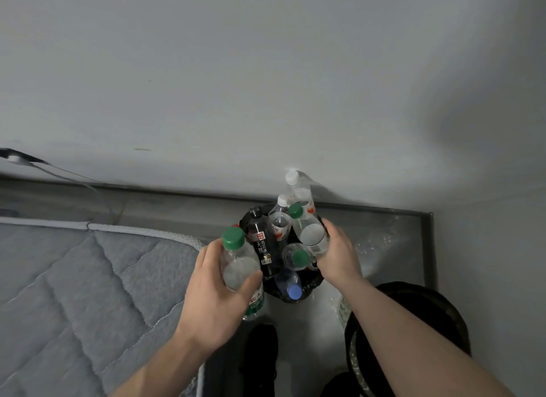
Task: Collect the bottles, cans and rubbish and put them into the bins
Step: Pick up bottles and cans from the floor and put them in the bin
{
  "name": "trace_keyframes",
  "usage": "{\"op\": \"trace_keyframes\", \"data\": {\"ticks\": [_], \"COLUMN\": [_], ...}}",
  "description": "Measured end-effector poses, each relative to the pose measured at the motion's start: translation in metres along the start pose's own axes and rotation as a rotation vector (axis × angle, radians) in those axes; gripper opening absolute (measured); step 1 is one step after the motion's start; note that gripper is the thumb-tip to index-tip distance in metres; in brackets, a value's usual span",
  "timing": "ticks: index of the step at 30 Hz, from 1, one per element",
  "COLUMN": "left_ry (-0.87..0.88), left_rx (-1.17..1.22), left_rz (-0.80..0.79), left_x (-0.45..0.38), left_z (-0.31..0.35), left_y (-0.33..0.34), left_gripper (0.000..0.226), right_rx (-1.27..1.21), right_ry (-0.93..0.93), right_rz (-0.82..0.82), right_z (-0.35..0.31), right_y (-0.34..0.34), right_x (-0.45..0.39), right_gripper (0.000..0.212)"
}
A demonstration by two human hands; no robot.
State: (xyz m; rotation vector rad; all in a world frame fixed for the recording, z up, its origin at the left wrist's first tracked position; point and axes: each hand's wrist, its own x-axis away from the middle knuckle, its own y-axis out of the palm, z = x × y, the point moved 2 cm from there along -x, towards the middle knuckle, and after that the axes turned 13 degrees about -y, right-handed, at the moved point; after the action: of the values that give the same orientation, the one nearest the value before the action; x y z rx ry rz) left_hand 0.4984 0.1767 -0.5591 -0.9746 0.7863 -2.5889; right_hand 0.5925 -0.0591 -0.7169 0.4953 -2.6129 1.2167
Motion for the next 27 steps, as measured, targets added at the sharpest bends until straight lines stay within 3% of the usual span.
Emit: {"op": "trace_keyframes", "data": {"ticks": [8,16,21,27], "left_ry": [0.014,-0.016,-0.014,0.067], "left_rx": [0.021,0.082,0.096,0.051], "left_rz": [-0.024,-0.049,-0.079,-0.114], "left_x": [-0.013,-0.012,-0.01,0.008], "left_z": [0.021,0.019,0.018,0.032], "left_y": [0.005,0.005,0.003,0.013], "left_gripper": [0.045,0.047,0.051,0.05], "right_rx": [0.012,0.038,0.012,0.064], "right_ry": [0.025,0.112,0.039,0.152], "right_rz": [-0.007,-0.118,-0.203,-0.059], "right_z": [0.007,0.02,0.032,0.083], "right_y": [-0.001,-0.002,0.004,-0.021], "right_x": [-0.004,0.009,0.014,0.048], "right_gripper": [0.082,0.088,0.068,0.058]}}
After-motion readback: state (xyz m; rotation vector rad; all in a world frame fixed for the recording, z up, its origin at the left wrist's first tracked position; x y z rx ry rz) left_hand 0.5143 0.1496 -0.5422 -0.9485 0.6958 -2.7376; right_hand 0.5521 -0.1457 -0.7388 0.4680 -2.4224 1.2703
